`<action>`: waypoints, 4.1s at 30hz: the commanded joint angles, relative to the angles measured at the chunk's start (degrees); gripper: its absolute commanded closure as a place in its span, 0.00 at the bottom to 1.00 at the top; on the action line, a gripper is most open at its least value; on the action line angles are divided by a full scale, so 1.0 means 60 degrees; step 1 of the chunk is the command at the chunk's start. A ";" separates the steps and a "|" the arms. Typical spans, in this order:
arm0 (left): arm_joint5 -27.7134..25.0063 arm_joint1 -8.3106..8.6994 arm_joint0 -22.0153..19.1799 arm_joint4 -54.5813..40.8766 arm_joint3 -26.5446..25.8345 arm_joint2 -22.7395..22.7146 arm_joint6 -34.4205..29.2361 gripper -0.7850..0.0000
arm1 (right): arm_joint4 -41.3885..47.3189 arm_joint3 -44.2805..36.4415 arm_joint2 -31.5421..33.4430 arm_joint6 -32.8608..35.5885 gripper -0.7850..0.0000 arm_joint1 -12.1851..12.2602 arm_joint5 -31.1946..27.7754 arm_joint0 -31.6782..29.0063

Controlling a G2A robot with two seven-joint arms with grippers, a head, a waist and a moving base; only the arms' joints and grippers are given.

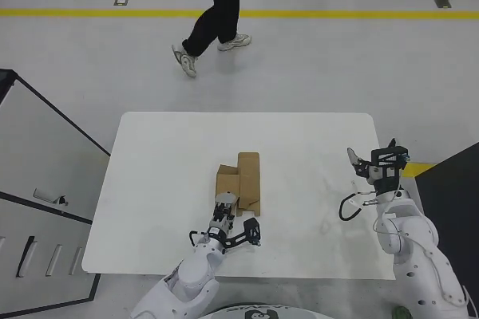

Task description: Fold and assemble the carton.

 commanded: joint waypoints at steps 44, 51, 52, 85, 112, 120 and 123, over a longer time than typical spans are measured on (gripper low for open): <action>0.0621 -0.0095 -0.0016 0.1532 -0.1537 -0.0521 0.0485 1.00 | 0.0000 0.0000 0.0000 0.0000 0.00 0.0000 0.0000 0.0000; 0.1085 0.0142 0.0530 0.2503 -0.2621 -0.1129 0.1922 1.00 | 0.0000 0.0000 0.0000 0.0000 0.00 0.0000 0.0000 0.0000; 0.1166 0.0177 0.0621 0.2588 -0.2714 -0.1223 0.2153 1.00 | 0.0000 0.0000 0.0000 0.0000 0.00 0.0000 0.0000 0.0000; 0.4757 0.1104 0.1095 -0.1176 -0.0416 -0.5344 1.0991 1.00 | 0.0000 0.0000 0.0000 0.0000 0.00 0.0000 0.0000 0.0000; 0.4323 0.1267 0.0062 -0.4494 -0.0559 -0.5553 1.5594 1.00 | 0.0000 0.0000 0.0000 0.0000 0.00 0.0000 0.0000 0.0000; 0.4242 0.1300 -0.0094 -0.4734 -0.0449 -0.5651 1.6274 1.00 | 0.0000 0.0000 0.0000 0.0000 0.00 0.0000 0.0000 0.0000; 0.4242 0.1300 -0.0094 -0.4734 -0.0449 -0.5651 1.6274 1.00 | 0.0000 0.0000 0.0000 0.0000 0.00 0.0000 0.0000 0.0000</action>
